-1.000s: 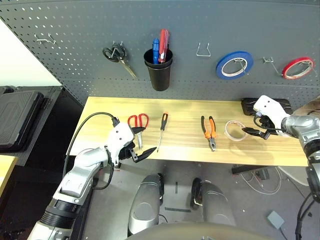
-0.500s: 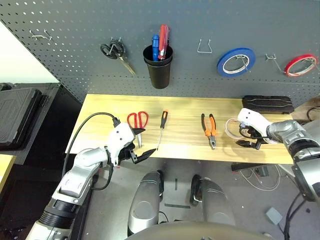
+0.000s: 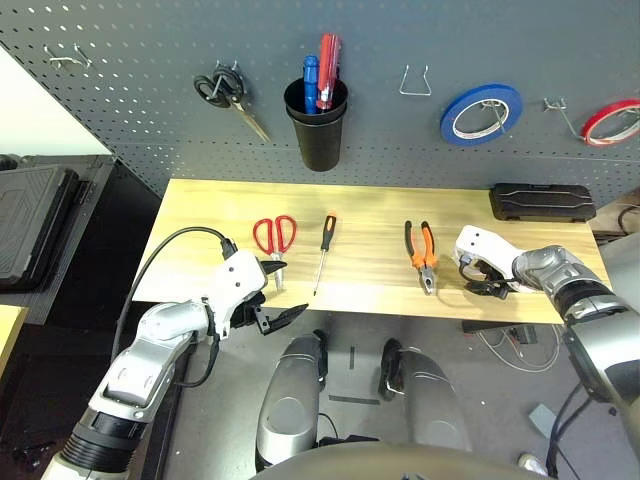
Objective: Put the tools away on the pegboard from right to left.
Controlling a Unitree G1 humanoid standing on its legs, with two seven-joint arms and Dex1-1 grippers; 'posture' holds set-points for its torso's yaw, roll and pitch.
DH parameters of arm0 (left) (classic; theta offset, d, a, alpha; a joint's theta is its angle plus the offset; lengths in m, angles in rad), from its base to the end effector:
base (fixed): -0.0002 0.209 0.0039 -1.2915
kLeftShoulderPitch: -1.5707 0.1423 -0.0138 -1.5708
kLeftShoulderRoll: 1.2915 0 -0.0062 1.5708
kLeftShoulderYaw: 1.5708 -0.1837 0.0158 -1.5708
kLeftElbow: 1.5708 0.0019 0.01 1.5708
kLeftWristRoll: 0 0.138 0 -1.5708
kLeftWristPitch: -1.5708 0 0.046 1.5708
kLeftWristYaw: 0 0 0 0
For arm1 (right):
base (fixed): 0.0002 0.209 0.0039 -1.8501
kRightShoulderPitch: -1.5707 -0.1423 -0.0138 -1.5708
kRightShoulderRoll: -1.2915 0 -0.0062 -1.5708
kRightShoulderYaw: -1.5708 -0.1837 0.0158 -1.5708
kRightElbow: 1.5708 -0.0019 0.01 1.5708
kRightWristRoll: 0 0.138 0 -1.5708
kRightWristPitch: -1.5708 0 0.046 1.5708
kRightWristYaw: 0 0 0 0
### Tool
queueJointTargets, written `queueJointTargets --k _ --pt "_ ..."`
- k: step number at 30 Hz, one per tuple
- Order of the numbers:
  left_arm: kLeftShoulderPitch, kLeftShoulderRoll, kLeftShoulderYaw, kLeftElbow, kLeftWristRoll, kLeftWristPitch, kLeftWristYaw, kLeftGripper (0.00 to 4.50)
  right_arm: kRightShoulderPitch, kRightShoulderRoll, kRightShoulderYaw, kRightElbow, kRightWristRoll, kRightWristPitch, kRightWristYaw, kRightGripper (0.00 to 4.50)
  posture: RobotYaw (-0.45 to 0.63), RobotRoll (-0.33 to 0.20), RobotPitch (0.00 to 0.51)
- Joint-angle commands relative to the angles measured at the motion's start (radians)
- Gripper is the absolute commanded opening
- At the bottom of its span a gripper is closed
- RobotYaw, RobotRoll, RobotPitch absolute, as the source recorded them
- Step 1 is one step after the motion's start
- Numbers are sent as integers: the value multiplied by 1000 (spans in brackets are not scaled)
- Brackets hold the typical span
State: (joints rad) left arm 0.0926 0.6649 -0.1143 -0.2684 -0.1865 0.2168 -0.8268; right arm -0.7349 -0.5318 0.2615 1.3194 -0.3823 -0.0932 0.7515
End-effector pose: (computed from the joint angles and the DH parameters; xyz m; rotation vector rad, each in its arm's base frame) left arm 0.1842 0.2277 0.0868 0.4048 0.2984 -0.9713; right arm 0.2903 -0.2818 0.0438 -0.7375 0.8980 0.6620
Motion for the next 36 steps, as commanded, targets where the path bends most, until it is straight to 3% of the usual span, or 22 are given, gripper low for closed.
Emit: queueJointTargets --k 1,2,15,27,36 --pt "17 8 1 -27 -2 11 -6 4500 19 11 11 20 -15 7 -23 396 342 0 272" --pt "16 7 0 -27 -2 12 -6 4500 19 10 10 20 -16 4 -29 27 342 0 272" --pt "-53 -42 0 6 -38 -23 -23 4500 69 -72 -115 -20 73 -130 -281 27 303 0 219" --pt "-99 -117 80 -77 -214 -52 -50 4500 302 -90 -245 -161 177 -467 -493 27 298 0 154" --pt "-142 -150 110 -121 -247 -121 -42 4500 403 -89 -309 -201 239 -657 -555 27 290 0 144"
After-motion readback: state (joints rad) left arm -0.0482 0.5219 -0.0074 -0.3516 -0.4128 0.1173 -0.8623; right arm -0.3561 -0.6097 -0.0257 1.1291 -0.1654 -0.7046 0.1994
